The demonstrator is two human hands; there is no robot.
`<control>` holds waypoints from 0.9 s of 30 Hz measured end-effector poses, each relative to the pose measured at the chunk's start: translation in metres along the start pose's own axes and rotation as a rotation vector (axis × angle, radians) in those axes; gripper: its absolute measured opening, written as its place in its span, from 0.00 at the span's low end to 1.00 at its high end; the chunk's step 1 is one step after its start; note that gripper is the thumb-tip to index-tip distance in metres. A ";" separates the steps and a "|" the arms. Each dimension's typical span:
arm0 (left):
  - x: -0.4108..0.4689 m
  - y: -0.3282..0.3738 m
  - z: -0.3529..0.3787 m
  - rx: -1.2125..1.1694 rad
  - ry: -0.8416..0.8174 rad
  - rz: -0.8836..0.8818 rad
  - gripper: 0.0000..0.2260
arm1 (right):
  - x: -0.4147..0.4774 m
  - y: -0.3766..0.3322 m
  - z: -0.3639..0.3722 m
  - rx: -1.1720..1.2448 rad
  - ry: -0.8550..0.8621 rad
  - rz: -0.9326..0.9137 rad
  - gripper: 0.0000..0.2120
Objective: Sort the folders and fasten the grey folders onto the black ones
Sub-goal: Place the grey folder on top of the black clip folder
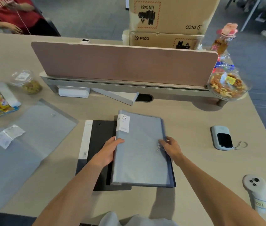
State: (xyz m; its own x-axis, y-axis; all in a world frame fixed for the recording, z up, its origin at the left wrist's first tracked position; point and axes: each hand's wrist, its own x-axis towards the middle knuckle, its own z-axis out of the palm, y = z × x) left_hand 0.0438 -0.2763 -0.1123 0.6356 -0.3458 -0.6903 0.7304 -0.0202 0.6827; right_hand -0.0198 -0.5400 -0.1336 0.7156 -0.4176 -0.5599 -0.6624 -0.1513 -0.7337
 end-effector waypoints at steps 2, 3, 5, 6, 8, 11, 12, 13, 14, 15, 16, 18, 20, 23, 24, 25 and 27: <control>-0.009 0.000 -0.031 -0.002 0.032 0.011 0.14 | -0.004 -0.012 0.027 0.004 -0.017 -0.030 0.22; -0.013 0.000 -0.048 -0.007 0.060 0.015 0.15 | -0.005 -0.017 0.042 -0.007 -0.025 -0.044 0.22; -0.024 -0.003 -0.077 -0.001 0.138 0.018 0.15 | -0.008 -0.026 0.073 -0.059 -0.048 -0.066 0.21; -0.029 -0.005 -0.091 0.013 0.186 0.022 0.14 | -0.010 -0.030 0.088 -0.103 -0.055 -0.074 0.19; -0.035 -0.006 -0.112 0.125 0.299 0.038 0.14 | -0.015 -0.036 0.117 -0.185 -0.058 -0.094 0.14; -0.040 -0.005 -0.137 0.449 0.421 0.057 0.15 | -0.023 -0.039 0.149 -0.256 -0.028 -0.104 0.12; -0.042 -0.003 -0.141 0.500 0.425 0.058 0.14 | -0.024 -0.038 0.155 -0.280 -0.010 -0.108 0.11; -0.041 -0.004 -0.146 0.544 0.426 0.054 0.14 | -0.025 -0.036 0.161 -0.291 0.008 -0.109 0.11; -0.040 -0.005 -0.150 0.586 0.435 0.049 0.16 | -0.026 -0.035 0.164 -0.293 0.023 -0.103 0.11; -0.038 -0.005 -0.154 0.617 0.445 0.039 0.20 | -0.027 -0.034 0.167 -0.292 0.035 -0.100 0.11; -0.037 -0.005 -0.155 0.632 0.438 0.024 0.22 | -0.028 -0.033 0.169 -0.293 0.043 -0.099 0.11; -0.036 -0.004 -0.156 0.599 0.387 0.044 0.16 | -0.031 -0.034 0.172 -0.293 0.050 -0.098 0.10; -0.031 -0.001 -0.156 0.551 0.350 0.075 0.05 | -0.033 -0.035 0.172 -0.294 0.051 -0.083 0.09; -0.029 0.004 -0.147 0.560 0.294 0.112 0.10 | -0.035 -0.032 0.164 -0.277 0.062 -0.059 0.09; -0.027 0.004 -0.143 0.568 0.284 0.119 0.13 | -0.034 -0.030 0.160 -0.270 0.069 -0.051 0.09; -0.025 0.005 -0.138 0.571 0.278 0.120 0.16 | -0.034 -0.028 0.156 -0.264 0.074 -0.049 0.09; -0.022 0.005 -0.123 0.586 0.263 0.101 0.19 | -0.034 -0.024 0.143 -0.257 0.088 -0.046 0.07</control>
State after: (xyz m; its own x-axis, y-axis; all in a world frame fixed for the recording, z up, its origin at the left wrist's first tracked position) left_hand 0.0647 -0.1531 -0.1233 0.7881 -0.1333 -0.6009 0.4539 -0.5336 0.7136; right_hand 0.0040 -0.3939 -0.1520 0.7319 -0.4793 -0.4843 -0.6720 -0.3899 -0.6297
